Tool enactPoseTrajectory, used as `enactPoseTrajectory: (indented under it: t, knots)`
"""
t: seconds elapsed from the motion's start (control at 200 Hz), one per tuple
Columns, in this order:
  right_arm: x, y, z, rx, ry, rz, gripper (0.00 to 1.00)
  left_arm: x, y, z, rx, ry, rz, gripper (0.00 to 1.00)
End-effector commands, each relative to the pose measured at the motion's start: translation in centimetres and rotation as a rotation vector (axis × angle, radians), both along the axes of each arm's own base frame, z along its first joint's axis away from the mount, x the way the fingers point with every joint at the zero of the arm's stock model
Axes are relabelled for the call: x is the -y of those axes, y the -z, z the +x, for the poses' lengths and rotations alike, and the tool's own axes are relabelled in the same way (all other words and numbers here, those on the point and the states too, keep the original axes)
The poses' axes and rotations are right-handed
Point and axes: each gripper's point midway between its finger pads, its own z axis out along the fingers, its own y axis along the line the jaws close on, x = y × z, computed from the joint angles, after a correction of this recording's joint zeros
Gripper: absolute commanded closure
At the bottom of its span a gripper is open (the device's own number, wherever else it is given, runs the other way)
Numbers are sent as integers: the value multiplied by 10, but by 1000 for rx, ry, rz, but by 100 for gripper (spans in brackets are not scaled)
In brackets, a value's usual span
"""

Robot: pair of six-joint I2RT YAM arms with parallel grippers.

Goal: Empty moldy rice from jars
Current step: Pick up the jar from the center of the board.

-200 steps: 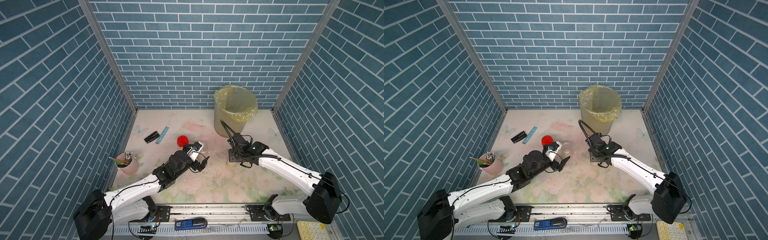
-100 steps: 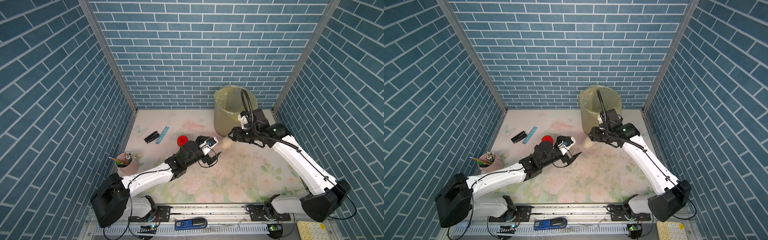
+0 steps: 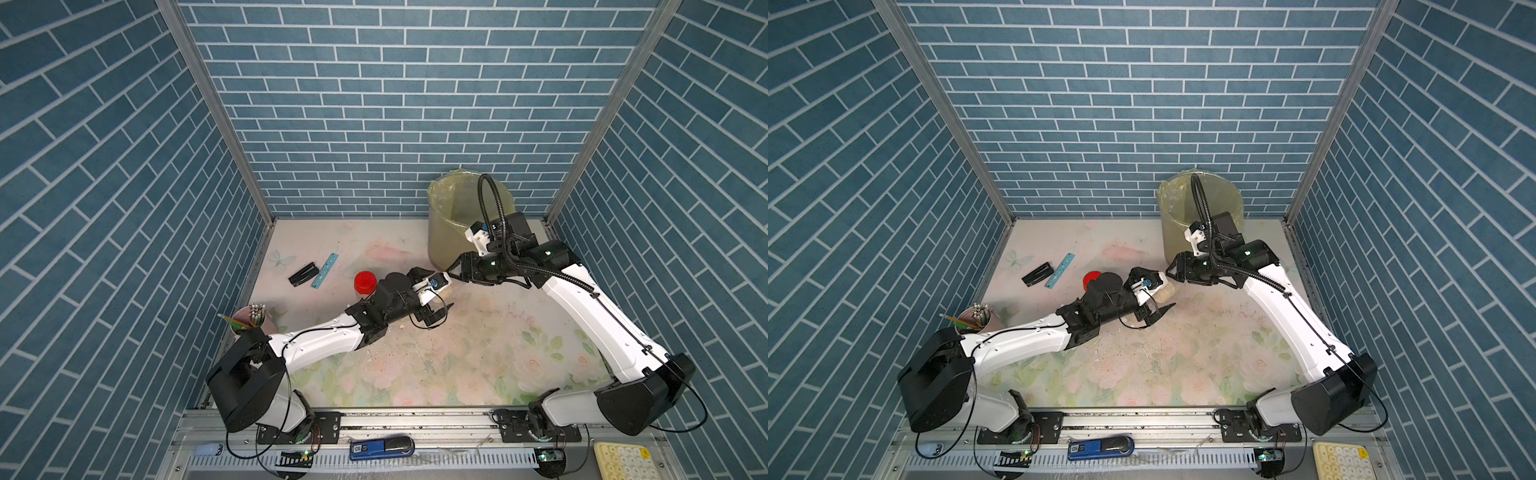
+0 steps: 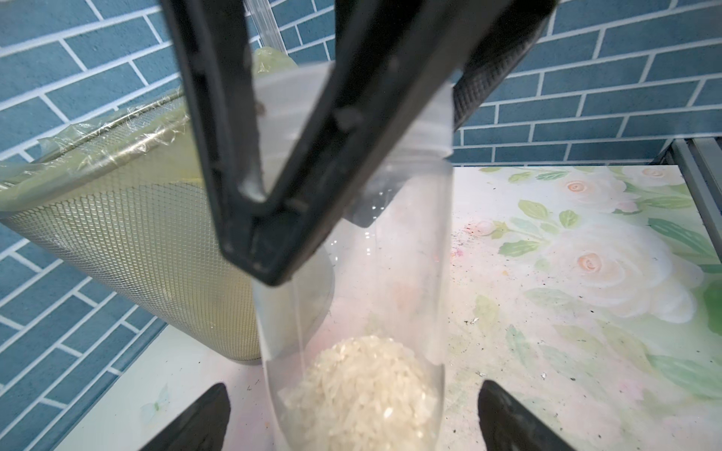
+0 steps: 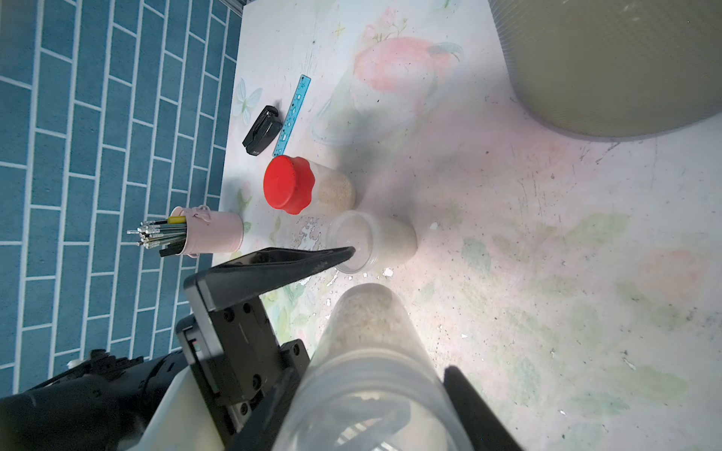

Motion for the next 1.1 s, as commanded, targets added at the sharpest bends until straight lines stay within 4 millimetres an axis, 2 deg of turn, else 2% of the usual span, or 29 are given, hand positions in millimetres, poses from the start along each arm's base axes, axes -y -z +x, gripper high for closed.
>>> enactPoseTrajectory:
  t: [0.0, 0.28, 0.545, 0.65, 0.7, 0.85, 0.905, 1.0, 1.095]
  knots:
    - [-3, -21, -5, 30, -24, 60, 77, 5, -9, 0, 24, 20, -24, 2]
    - [-3, -23, -8, 33, -22, 81, 78, 5, -2, 2, 17, 10, -20, 14]
    - [-1, -23, -11, 35, -22, 88, 78, 2, 2, 6, 10, -6, -15, 32]
    - [-1, -20, -11, 29, -23, 86, 78, 1, 1, 7, 19, -6, -6, 44]
    - [-2, -19, -12, 29, -24, 91, 78, 1, 2, 6, 18, 0, 1, 46]
    - [-4, -17, -11, 22, -25, 96, 72, 2, 5, 5, 11, 7, 16, 56]
    - [-4, -15, -11, 17, -25, 94, 66, 1, 7, 5, 10, 9, 23, 59]
    - [-2, -12, -10, 7, -9, 82, 39, 0, 8, 5, 16, 5, 25, 62]
    - [5, -15, -8, 21, 31, 68, 24, -4, 8, 9, 40, -22, 40, 65]
